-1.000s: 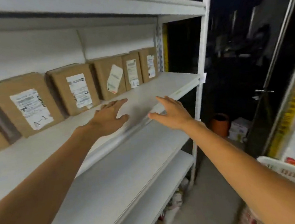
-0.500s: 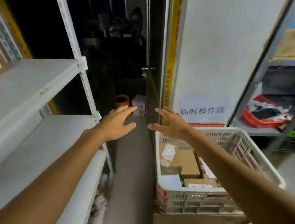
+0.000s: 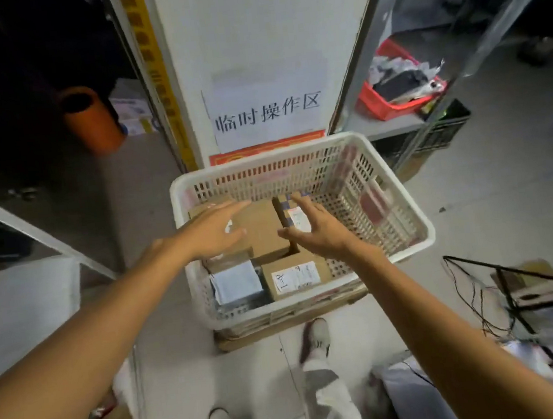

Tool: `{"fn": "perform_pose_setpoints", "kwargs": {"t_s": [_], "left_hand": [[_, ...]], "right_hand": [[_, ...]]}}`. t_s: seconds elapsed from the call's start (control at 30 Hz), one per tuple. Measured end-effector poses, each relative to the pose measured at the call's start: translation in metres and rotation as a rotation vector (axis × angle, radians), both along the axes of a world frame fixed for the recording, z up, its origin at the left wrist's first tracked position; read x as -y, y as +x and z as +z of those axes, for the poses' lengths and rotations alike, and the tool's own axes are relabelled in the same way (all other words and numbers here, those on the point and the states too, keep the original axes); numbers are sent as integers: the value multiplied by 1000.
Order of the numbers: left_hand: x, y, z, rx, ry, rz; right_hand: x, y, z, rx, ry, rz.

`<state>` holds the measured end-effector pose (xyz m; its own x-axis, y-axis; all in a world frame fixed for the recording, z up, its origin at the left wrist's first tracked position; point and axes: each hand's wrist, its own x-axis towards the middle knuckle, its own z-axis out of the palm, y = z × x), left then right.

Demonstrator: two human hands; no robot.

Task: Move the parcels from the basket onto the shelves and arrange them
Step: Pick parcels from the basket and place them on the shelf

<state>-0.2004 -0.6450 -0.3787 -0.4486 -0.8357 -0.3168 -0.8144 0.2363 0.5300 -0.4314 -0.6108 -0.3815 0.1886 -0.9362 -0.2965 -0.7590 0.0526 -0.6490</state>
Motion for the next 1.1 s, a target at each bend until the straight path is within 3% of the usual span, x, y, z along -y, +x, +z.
{"fn": "perform_pose_setpoints", "kwargs": {"t_s": [0.27,0.5,0.67,0.83,0.97,1.1], "left_hand": [[62,-82,-78,101,202,69],[113,-123,-160,60,329,207],[135,-153,-248,-108,293,305],[139,-176,-318,-98,322,373],[144,-198,-340,-72,197,487],[142,-211,-353,-48,162,578]], "right_hand": [[81,-83,-80,75,262,-18],[135,-134,-158,135,450,-120],[168,-154,-246,193,537,-257],[191,-152,-324,289,593,-465],[204,-140,-356,402,573,-709],[197,-135,-372,426,549,-688]]}}
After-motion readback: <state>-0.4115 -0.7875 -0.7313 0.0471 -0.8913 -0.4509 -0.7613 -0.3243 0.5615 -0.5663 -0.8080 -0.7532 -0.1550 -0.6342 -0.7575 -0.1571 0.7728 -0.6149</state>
